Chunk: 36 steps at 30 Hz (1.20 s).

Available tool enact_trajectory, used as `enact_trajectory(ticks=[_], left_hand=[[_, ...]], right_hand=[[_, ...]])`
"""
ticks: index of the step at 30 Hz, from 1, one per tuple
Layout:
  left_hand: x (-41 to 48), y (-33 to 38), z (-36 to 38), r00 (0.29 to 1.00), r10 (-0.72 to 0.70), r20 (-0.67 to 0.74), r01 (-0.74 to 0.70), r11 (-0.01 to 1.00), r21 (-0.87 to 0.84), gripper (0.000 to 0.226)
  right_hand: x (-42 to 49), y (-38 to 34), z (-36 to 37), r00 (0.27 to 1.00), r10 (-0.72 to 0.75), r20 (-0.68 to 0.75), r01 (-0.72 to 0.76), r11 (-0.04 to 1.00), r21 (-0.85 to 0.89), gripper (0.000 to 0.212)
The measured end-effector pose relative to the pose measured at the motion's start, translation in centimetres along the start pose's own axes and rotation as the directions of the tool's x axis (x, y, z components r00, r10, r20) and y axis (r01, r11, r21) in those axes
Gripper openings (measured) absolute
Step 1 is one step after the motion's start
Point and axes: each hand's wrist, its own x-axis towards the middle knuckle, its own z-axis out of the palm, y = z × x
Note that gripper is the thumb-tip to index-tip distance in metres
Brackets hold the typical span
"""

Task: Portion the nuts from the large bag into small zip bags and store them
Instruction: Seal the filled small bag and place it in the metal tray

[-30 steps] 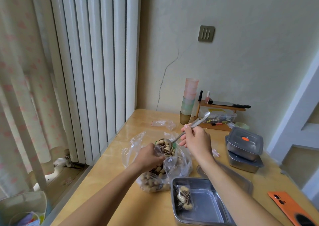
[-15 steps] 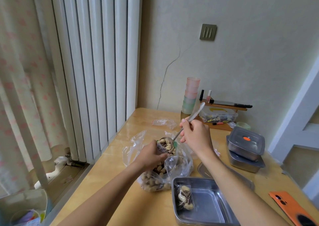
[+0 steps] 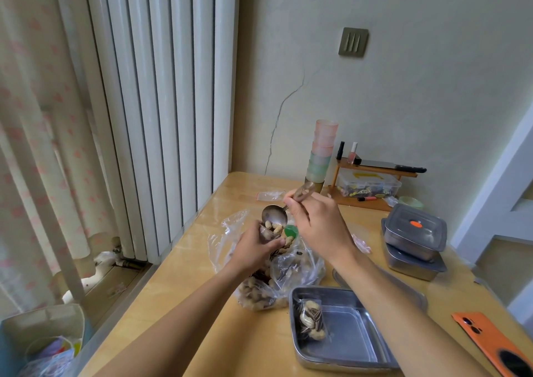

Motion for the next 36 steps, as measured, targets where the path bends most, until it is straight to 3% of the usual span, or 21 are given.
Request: enact_trajectory(ticks=[4, 8, 13, 17, 22, 25, 29, 33, 36], left_hand=[[-0.1, 0.3, 0.0, 1.000, 0.019, -0.012, -0.019, 1.000, -0.010, 0.047], [-0.3, 0.4, -0.1, 0.999, 0.020, -0.029, -0.021, 0.999, -0.035, 0.049], [-0.9, 0.4, -0.1, 0.999, 0.030, -0.036, -0.033, 0.997, -0.071, 0.045], [-1.1, 0.5, -0.3, 0.998, 0.050, -0.044, -0.053, 0.997, -0.058, 0.043], [-1.4, 0.4, -0.5, 0.997, 0.067, -0.047, -0.072, 0.989, -0.127, 0.060], [-1.5, 0.5, -0.6, 0.996, 0.077, -0.044, -0.083, 0.987, -0.135, 0.065], [-1.4, 0.1, -0.6, 0.994, 0.101, -0.034, -0.104, 0.988, -0.118, 0.067], [-1.7, -0.3, -0.6, 0.996, 0.082, -0.026, -0.083, 0.995, -0.050, 0.068], [-1.8, -0.7, -0.5, 0.999, 0.016, -0.040, -0.017, 1.000, -0.022, 0.064]], right_hand=[[0.2, -0.3, -0.1, 0.999, 0.007, -0.043, -0.008, 1.000, -0.020, 0.035], [0.4, -0.6, -0.3, 0.999, -0.001, -0.033, 0.001, 1.000, -0.016, 0.026], [0.1, -0.7, -0.5, 0.989, 0.011, -0.145, -0.017, 0.999, -0.039, 0.025], [0.0, -0.4, -0.3, 0.998, -0.001, -0.066, -0.002, 0.999, -0.053, 0.035], [-0.1, -0.6, -0.6, 0.988, -0.016, -0.153, 0.006, 0.998, -0.061, 0.030], [-0.1, -0.5, -0.2, 0.998, -0.040, -0.042, 0.039, 0.998, -0.042, 0.037], [-0.4, -0.2, 0.1, 0.997, -0.061, -0.057, 0.057, 0.997, -0.059, 0.037], [-0.4, 0.0, 0.0, 0.999, 0.035, 0.030, -0.035, 0.999, -0.003, 0.035], [-0.5, 0.2, -0.3, 0.988, 0.143, -0.056, -0.144, 0.989, -0.011, 0.034]])
